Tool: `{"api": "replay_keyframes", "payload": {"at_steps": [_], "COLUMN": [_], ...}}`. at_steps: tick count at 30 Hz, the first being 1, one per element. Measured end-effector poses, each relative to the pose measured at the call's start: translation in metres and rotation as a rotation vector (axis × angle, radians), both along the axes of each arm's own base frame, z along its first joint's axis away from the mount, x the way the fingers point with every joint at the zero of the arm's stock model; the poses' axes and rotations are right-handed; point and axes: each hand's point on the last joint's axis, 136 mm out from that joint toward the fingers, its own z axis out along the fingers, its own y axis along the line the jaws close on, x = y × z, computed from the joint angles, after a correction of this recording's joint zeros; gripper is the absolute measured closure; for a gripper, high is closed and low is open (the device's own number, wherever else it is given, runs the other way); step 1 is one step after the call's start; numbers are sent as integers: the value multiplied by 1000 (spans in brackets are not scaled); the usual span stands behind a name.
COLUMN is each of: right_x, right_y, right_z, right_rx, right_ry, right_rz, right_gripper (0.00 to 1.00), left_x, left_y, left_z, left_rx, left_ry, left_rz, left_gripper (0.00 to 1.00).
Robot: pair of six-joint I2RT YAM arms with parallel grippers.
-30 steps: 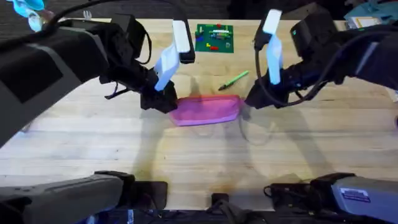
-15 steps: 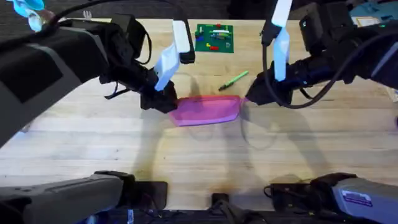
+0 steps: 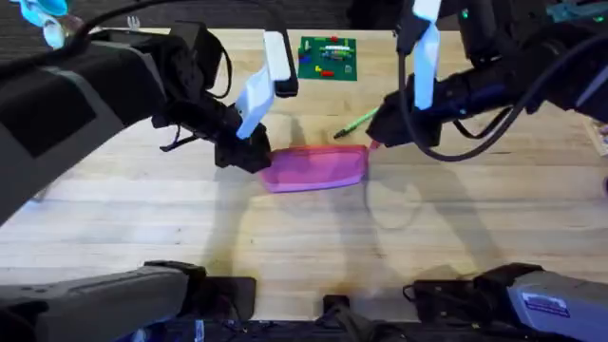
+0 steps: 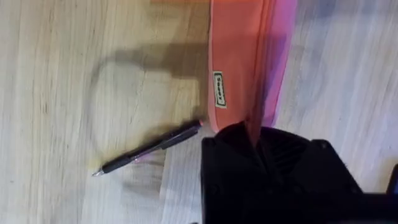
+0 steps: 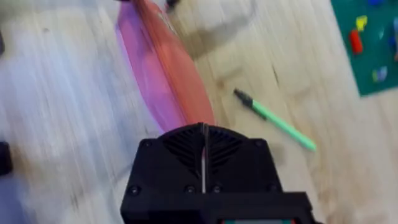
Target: Unzip the bag, pick up the pens from the table one at a time and place them inside, then zip the bag closed.
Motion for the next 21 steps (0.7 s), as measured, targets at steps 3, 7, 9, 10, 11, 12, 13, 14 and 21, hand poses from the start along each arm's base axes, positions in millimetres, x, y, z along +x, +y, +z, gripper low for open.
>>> {"api": "replay_keyframes", "payload": {"at_steps": [3,7,9,10,11,12,13,14,21], "right_x": [0,-6,-9,-10,-11,-11,-11,-11,-11], "right_y": [14,32,38,41,42,43,43,43,43], "right_z": [7,12,13,13,13,13,13,13,13], "right_rx": [12,24,27,29,30,30,30,30,29], "right_ry": [-38,-73,-79,-82,-83,-83,-83,-83,-84], "right_rz": [42,101,121,130,136,138,138,138,138], "right_gripper": [971,971,971,972,972,972,972,972,971], "left_x": [0,0,0,0,0,0,0,0,0], "left_y": [0,0,0,0,0,0,0,0,0], "left_z": [0,0,0,0,0,0,0,0,0], "left_rx": [0,0,0,0,0,0,0,0,0], "left_ry": [0,0,0,0,0,0,0,0,0], "left_rz": [0,0,0,0,0,0,0,0,0], "left_gripper": [958,958,958,958,958,958,958,958,958]}}
